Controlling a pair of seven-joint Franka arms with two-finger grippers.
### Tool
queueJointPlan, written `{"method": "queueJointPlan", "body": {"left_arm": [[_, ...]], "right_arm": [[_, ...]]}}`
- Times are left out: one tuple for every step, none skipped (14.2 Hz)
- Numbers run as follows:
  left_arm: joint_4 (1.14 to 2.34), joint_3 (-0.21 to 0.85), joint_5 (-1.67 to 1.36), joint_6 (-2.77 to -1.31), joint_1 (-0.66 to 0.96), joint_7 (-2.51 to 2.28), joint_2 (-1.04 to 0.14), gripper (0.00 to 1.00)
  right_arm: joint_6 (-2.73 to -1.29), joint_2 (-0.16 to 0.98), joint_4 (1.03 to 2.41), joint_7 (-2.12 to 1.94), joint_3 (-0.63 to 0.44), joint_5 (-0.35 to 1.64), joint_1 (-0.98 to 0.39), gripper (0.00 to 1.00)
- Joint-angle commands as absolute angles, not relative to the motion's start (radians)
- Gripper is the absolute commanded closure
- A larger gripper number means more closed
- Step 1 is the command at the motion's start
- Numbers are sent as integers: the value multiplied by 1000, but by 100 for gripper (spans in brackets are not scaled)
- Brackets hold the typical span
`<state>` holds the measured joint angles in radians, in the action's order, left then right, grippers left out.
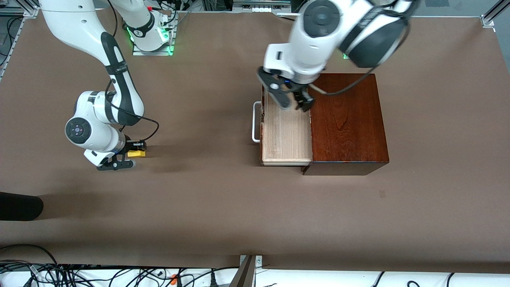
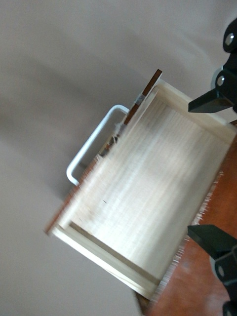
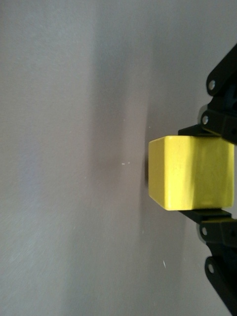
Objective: Open drawer, take yellow block, close drawer
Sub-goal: 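Carry the cube away while the left gripper reaches the drawer handle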
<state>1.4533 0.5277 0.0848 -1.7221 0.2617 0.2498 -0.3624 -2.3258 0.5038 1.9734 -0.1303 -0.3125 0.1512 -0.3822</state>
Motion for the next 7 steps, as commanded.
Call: {"method": "queueJointPlan", "body": {"left_arm": [[1408,529,159,-1730,351,334,-426,0],[1408,529,178,-1749,376,365,-446,0],[1408,528,192,-1765,397,405,-468,0],[1408,528,201,-1779,417,431,-491,0],[1408,528,215,-1801,435,440,-515,0],[1408,528,236,-1824,452,440,-534,0],[1408,528,265,-1845,469,440,-557,0]], "right_arm": [[-2353,460,2026,-144,-318,166,-390,0],[-2352,459,2025,-141,-318,166,-390,0],[-2349,447,2020,-141,-318,166,-390,0],[-2318,433,2005,-141,-318,166,-390,0],[-2266,420,1979,-140,-319,166,-390,0],[-2200,414,1936,-141,-324,166,-390,0],[-2122,404,1892,-138,-336,166,-390,0]]}}
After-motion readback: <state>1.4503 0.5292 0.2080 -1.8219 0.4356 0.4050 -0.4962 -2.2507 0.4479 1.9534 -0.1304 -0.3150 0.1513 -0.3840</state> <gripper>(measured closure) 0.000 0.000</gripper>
